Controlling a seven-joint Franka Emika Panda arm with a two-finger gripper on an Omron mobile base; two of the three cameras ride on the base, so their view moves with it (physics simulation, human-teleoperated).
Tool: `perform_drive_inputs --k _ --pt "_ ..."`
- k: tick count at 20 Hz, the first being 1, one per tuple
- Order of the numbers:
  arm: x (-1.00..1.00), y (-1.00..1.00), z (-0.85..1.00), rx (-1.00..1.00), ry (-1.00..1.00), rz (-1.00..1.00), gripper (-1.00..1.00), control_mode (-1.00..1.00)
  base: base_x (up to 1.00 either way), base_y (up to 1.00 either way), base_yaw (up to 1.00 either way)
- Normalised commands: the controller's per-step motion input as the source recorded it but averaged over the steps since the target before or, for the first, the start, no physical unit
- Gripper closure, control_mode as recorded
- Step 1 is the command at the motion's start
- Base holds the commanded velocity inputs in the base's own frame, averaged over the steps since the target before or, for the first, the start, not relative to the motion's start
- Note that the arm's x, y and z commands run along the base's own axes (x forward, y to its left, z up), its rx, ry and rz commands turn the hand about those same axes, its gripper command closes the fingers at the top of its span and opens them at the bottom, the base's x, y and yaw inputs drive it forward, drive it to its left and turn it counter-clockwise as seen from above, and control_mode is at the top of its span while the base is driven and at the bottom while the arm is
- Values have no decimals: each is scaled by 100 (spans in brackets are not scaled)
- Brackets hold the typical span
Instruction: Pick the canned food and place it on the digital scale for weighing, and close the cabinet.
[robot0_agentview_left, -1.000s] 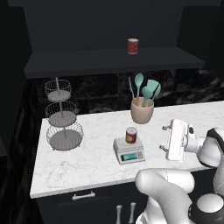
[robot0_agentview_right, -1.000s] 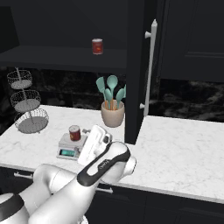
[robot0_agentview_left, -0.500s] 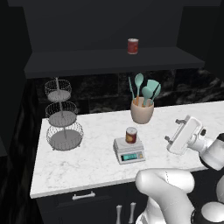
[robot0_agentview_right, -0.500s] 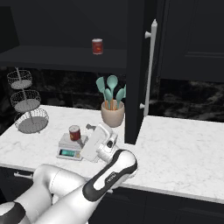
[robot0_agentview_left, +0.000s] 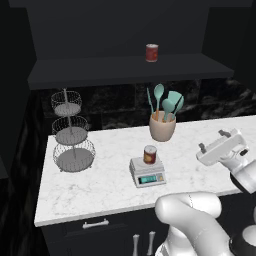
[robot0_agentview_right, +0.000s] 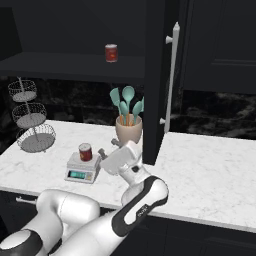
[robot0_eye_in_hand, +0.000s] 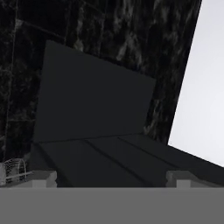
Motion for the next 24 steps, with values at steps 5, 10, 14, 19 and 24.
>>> perform_drive_inputs --k 5,10,14,19,24 --pt "5 -32 1 10 -8 -14 -100 -100 0 0 0" --pt "10 -51 1 12 4 -14 -100 -100 0 0 0" --pt "0 -64 6 12 3 -16 -100 -100 0 0 0" --pt "0 -79 1 12 1 -15 -100 -100 0 0 0" --pt "0 -72 5 10 1 -13 -100 -100 0 0 0"
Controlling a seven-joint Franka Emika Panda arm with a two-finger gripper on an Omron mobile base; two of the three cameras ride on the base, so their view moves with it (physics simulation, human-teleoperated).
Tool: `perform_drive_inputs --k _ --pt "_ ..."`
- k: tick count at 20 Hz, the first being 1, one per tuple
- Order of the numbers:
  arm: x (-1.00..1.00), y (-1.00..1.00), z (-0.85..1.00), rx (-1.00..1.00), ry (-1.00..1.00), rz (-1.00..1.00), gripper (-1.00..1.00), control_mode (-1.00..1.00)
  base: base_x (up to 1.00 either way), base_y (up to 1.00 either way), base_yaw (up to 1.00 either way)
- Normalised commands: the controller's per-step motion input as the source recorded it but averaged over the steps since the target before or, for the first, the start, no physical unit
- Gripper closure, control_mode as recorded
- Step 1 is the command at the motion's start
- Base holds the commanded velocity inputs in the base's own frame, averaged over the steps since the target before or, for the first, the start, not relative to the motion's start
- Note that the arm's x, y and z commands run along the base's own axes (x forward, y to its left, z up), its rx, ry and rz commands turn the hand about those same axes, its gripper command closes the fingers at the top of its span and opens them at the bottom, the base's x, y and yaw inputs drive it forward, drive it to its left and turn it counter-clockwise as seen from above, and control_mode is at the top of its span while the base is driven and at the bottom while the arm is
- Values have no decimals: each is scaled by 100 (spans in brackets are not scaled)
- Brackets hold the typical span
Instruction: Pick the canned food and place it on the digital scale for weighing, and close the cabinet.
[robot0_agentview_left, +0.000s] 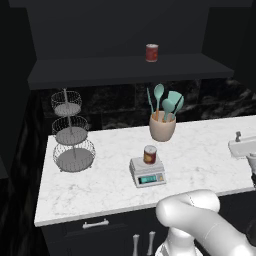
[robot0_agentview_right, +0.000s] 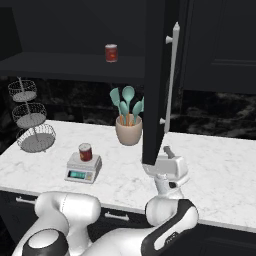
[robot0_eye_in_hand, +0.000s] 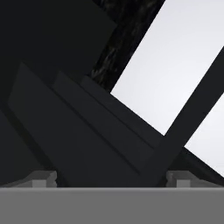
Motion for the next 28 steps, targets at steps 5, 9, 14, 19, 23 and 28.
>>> perform_drive_inputs --k 5,9,14,19,23,28 --pt "0 -52 0 1 5 -17 -100 -100 0 0 0" --pt "0 -56 0 0 6 -15 -100 -100 0 0 0" --pt "0 -50 0 0 13 -16 -100 -100 0 0 0" --pt "4 -53 3 2 19 -14 -100 -100 0 0 0" --pt "-2 -11 65 4 -16 -7 -100 -100 0 0 0" --pt "-2 -4 72 4 -22 -3 -100 -100 0 0 0"
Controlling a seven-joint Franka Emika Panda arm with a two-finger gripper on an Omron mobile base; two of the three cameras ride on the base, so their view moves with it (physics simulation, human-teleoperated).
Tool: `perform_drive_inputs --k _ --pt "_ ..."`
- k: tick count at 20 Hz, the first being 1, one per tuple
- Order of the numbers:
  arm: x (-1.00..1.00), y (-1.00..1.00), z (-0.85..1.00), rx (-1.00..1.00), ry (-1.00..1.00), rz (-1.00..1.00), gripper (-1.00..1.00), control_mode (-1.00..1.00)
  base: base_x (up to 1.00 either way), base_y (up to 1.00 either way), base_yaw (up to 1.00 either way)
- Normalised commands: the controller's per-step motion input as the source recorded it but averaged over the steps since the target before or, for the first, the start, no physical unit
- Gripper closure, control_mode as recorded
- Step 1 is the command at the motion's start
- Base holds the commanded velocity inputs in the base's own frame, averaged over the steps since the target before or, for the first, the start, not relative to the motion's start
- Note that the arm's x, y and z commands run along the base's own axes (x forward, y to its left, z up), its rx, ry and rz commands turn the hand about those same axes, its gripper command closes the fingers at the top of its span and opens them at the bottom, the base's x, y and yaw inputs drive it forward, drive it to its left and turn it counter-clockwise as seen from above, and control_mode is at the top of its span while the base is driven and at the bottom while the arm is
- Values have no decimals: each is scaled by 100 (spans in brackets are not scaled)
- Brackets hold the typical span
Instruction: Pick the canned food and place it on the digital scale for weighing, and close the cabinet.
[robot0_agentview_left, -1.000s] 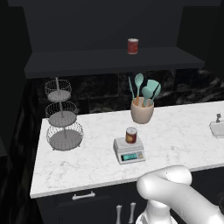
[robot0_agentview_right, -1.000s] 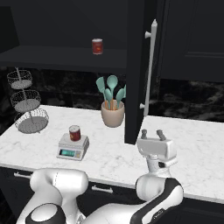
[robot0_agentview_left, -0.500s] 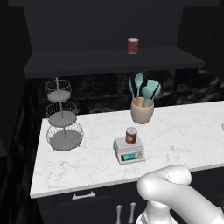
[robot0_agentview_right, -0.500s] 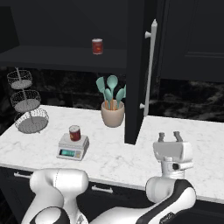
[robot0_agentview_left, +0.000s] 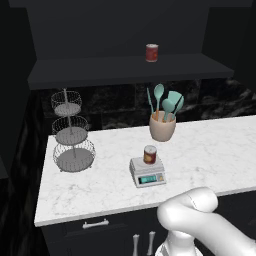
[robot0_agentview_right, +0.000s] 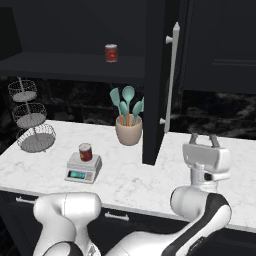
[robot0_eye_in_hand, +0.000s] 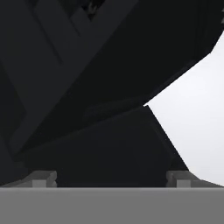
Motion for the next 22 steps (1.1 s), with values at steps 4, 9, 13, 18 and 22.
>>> perform_drive_inputs --k 4,9,13,18,22 --pt "-12 0 86 0 -14 -1 -100 -100 0 0 0" --pt "-45 12 100 -2 -7 0 -100 -100 0 0 0" --pt "-62 75 84 -17 0 0 -100 -100 0 0 0" --pt "-56 99 58 -31 13 -4 -100 -100 0 0 0" --pt "-69 100 54 -35 7 -3 -100 -100 0 0 0"
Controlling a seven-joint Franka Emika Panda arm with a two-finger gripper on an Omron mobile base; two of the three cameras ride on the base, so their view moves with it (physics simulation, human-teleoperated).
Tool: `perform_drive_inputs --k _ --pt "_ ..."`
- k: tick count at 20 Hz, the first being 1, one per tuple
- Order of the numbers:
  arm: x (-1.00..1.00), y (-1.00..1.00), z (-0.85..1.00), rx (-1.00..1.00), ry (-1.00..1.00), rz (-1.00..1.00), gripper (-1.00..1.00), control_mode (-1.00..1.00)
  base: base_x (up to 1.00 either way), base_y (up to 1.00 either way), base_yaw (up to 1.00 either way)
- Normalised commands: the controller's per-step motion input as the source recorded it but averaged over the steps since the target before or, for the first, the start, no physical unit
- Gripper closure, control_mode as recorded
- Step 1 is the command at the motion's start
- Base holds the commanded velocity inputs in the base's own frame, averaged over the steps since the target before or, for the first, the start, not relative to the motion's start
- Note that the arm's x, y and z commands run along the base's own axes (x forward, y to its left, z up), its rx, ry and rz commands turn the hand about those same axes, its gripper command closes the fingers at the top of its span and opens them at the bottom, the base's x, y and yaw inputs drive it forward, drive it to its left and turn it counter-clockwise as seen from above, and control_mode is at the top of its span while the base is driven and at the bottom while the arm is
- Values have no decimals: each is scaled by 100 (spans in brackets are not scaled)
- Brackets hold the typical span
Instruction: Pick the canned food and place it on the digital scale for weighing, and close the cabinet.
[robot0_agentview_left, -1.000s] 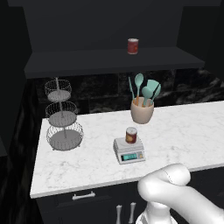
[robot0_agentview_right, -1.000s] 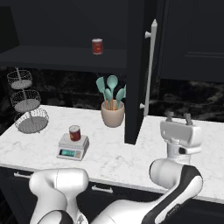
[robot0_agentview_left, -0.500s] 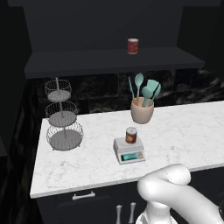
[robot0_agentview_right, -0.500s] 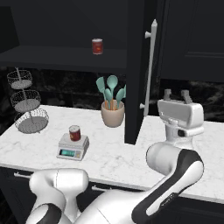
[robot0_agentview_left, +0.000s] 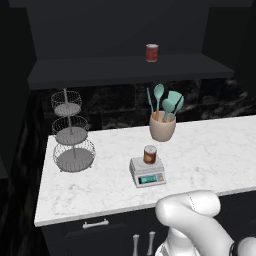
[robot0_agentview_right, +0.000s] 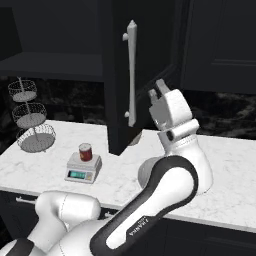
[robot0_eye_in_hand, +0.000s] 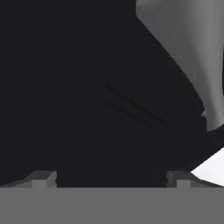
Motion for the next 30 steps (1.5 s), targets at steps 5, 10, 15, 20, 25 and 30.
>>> perform_drive_inputs --k 5,10,15,20,25,30 --pt "-40 100 38 -42 13 -4 -100 -100 0 0 0" --pt "13 100 0 -41 27 -10 -100 -100 0 0 0" --pt "78 100 -7 -16 25 -22 -100 -100 0 0 0" --pt "99 93 0 7 3 -23 -100 -100 0 0 0" --pt "84 27 -6 30 -16 -10 -100 -100 0 0 0" --pt "89 -6 -2 23 -5 -2 -100 -100 0 0 0"
